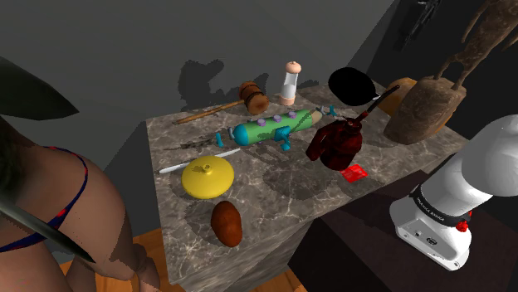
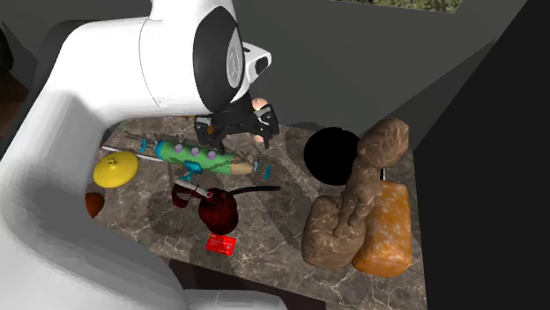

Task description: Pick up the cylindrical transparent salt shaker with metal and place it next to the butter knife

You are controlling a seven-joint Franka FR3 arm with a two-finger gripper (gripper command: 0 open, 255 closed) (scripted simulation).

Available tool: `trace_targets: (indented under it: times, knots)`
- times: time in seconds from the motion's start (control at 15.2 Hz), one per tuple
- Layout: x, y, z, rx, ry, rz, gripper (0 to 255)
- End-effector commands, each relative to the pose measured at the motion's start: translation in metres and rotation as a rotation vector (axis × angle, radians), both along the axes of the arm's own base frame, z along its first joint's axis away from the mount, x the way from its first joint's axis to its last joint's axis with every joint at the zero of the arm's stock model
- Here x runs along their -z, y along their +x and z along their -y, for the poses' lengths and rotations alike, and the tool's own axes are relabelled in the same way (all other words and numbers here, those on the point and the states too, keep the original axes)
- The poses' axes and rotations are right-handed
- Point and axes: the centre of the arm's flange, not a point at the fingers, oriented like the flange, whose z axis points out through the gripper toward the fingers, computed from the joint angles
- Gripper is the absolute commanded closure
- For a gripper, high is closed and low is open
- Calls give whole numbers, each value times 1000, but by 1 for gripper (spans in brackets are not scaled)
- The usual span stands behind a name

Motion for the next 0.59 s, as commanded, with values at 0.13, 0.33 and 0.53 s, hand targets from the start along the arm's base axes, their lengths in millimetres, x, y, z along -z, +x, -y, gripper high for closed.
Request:
trace_targets:
  times: [0.13, 0.33, 0.53]
  knots:
    - [11, 24, 3, -8, 9, 0, 0]
    - [27, 60, 7, -21, 22, 0, 0]
    - [44, 95, 10, -33, 36, 0, 0]
